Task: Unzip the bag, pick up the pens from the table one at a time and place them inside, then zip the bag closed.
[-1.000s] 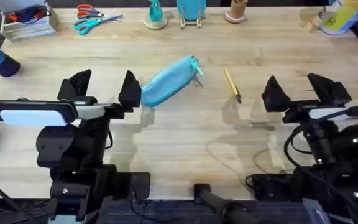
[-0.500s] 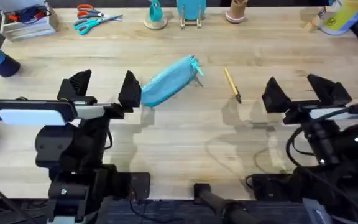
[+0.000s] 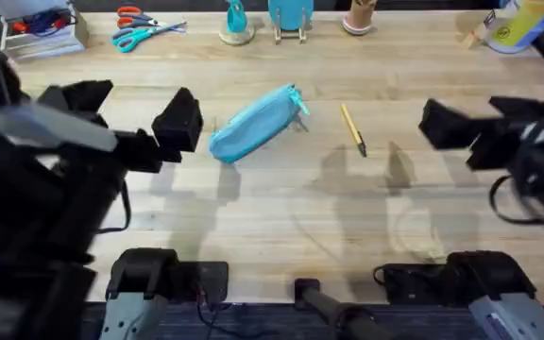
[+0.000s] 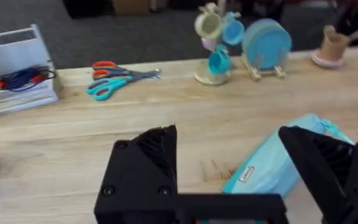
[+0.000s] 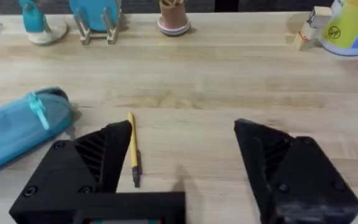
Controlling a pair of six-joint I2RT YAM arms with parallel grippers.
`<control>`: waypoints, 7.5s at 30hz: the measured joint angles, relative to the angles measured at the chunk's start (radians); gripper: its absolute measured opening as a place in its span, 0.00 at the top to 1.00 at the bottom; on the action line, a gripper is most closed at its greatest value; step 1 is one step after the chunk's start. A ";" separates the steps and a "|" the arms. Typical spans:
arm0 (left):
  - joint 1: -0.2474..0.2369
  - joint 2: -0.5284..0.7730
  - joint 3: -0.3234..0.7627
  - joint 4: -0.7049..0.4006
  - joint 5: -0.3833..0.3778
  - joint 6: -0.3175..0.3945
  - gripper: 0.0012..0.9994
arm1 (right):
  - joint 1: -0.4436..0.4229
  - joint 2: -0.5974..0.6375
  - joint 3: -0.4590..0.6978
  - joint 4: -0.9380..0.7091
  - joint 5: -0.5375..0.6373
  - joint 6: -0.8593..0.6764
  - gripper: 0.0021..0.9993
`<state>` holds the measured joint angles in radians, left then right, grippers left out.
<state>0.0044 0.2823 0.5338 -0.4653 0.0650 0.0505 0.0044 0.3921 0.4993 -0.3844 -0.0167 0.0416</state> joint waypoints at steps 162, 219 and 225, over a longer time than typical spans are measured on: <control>0.000 0.884 0.093 -0.020 0.467 0.658 0.96 | 0.198 0.771 0.433 -0.163 -0.681 0.147 0.00; 0.000 0.884 0.093 -0.020 0.467 0.658 0.96 | 0.401 1.143 0.434 0.275 -0.387 0.356 0.00; 0.000 0.884 0.093 -0.020 0.467 0.658 0.96 | 0.403 1.182 0.434 0.325 -0.386 0.393 0.00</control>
<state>0.0044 1.1660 0.6270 -0.4854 0.5316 0.7082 0.4070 1.5743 0.9329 -0.0591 -0.4031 0.4346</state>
